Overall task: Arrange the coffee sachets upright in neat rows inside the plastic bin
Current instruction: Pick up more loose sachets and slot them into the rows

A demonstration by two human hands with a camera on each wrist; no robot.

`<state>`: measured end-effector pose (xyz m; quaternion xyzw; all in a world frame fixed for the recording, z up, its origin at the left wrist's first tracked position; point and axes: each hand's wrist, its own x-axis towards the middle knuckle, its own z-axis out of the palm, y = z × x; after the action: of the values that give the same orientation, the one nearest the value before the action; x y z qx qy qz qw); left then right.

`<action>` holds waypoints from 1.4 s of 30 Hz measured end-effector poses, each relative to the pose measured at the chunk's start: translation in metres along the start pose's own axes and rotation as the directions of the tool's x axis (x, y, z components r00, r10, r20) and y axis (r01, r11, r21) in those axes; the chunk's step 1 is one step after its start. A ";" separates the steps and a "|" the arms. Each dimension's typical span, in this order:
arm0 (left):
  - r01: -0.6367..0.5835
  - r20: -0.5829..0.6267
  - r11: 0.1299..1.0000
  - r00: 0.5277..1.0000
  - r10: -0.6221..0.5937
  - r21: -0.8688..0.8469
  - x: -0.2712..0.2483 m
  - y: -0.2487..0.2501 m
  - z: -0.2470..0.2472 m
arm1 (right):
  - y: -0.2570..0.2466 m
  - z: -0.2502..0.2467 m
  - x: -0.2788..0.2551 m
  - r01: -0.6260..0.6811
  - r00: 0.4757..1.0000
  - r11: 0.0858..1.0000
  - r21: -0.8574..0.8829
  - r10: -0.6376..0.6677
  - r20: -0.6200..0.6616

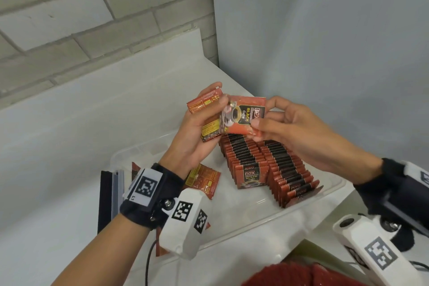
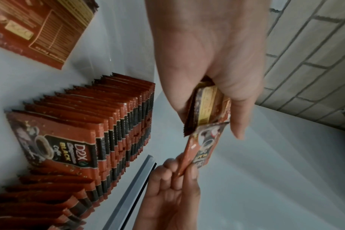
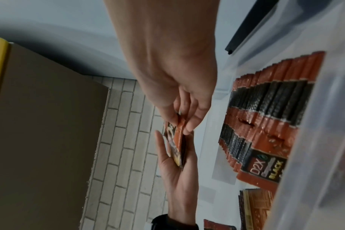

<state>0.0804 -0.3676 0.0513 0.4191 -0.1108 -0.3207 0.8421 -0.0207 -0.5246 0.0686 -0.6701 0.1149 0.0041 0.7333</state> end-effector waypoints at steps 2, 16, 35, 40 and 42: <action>-0.001 -0.027 0.999 1.000 0.000 -0.033 0.000 0.001 0.001 | 0.000 -0.005 -0.003 0.036 0.999 0.997 -0.070 -0.033 0.036; 0.021 -0.046 0.992 0.999 -0.026 -0.121 -0.001 0.001 0.002 | 0.025 -0.009 -0.012 0.444 0.895 0.485 -0.753 -0.273 0.352; 0.017 -0.036 1.000 0.999 -0.017 -0.001 0.000 0.000 0.000 | 0.040 -0.007 -0.011 0.425 0.902 0.394 -0.815 -0.110 0.417; 0.030 -0.024 0.999 0.999 -0.029 0.027 0.000 0.000 0.000 | 0.041 -0.010 -0.010 0.400 0.912 0.431 -0.808 -0.098 0.399; 0.030 -0.023 0.999 0.999 -0.030 0.030 0.000 0.000 0.001 | 0.038 -0.010 -0.011 0.375 0.921 0.479 -0.794 -0.098 0.376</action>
<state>0.0799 -0.3680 0.0517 0.4371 -0.0997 -0.3267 0.8320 -0.0386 -0.5291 0.0324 -0.9440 -0.1014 0.0523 0.3096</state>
